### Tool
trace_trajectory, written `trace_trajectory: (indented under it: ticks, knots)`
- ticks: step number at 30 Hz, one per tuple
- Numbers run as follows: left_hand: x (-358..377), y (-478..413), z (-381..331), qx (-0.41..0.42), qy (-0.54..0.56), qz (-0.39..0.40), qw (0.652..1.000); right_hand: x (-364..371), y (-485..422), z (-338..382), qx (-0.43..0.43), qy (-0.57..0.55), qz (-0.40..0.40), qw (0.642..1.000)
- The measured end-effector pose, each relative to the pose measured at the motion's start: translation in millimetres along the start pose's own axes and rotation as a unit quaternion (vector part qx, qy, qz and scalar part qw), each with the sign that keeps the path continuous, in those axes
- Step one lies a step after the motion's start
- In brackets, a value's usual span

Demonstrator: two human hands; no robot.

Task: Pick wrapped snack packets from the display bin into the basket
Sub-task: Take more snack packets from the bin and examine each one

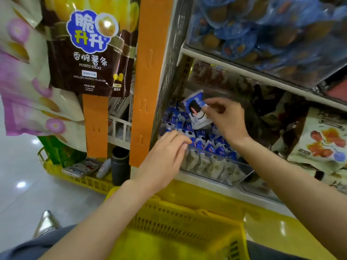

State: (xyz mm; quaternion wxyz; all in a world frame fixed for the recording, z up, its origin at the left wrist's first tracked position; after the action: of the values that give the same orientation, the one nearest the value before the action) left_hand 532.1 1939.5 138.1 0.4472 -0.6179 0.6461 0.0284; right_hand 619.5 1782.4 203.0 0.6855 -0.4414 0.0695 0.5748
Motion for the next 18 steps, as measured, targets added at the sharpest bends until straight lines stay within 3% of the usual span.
trace_trajectory:
  ticks: [4, 9, 12, 15, 18]
  knots:
    - [-4, 14, -17, -0.102, 0.129, -0.081, 0.983, -16, 62, 20, 0.010, -0.081, 0.024, 0.996]
    - [-4, 26, -21, -0.305, 0.358, -0.045, 0.882, -22, 112, 32, 0.010, -0.177, -0.008, 0.984]
    - [-1, 30, -25, -0.317, 0.421, -0.019, 0.850, -21, 123, 35, 0.022, -0.230, -0.001, 0.973]
    - [4, 32, -27, -0.310, 0.421, -0.030, 0.852, -15, 130, 31, 0.094, -0.310, 0.069, 0.944]
    - [9, 35, -25, -0.324, 0.392, -0.051, 0.860, -9, 133, 18, 0.168, -0.309, 0.140, 0.926]
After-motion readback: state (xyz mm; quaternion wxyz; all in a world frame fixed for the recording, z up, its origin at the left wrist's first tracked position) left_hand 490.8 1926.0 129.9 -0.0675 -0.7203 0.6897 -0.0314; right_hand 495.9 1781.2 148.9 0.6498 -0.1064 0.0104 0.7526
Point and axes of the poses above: each hand's wrist, its own y-axis away from the middle knuckle, its own x-axis out of the palm, z = x × y, the point moved 1 cm from there along -y, towards the middle knuckle, and after that the axes turned 1 degree about z, right-handed, at the moved point
